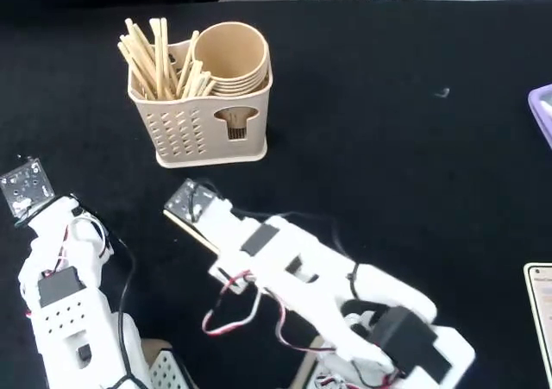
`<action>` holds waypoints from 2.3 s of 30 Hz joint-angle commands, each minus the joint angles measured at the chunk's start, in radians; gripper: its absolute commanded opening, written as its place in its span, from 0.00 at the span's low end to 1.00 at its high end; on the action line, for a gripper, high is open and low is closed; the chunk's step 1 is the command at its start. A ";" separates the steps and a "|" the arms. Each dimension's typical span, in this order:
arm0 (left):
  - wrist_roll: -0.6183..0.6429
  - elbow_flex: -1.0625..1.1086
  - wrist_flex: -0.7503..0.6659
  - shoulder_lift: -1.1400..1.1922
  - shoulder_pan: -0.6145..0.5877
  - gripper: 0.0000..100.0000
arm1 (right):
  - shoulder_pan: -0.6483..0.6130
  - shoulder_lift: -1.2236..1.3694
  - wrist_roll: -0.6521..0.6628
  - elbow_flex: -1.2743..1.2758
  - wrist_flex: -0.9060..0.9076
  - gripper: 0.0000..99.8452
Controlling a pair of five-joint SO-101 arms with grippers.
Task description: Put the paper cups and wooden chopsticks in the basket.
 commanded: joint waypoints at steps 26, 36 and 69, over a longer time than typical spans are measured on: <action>0.005 -0.013 0.005 -0.017 -0.008 0.09 | 0.044 0.124 0.103 -0.191 0.107 0.01; 0.005 -0.010 0.005 -0.017 -0.008 0.09 | 0.146 -0.433 0.106 -0.196 0.374 0.01; 0.005 0.012 -0.005 -0.017 -0.001 0.09 | 0.196 -0.045 -0.133 -0.657 -0.927 0.01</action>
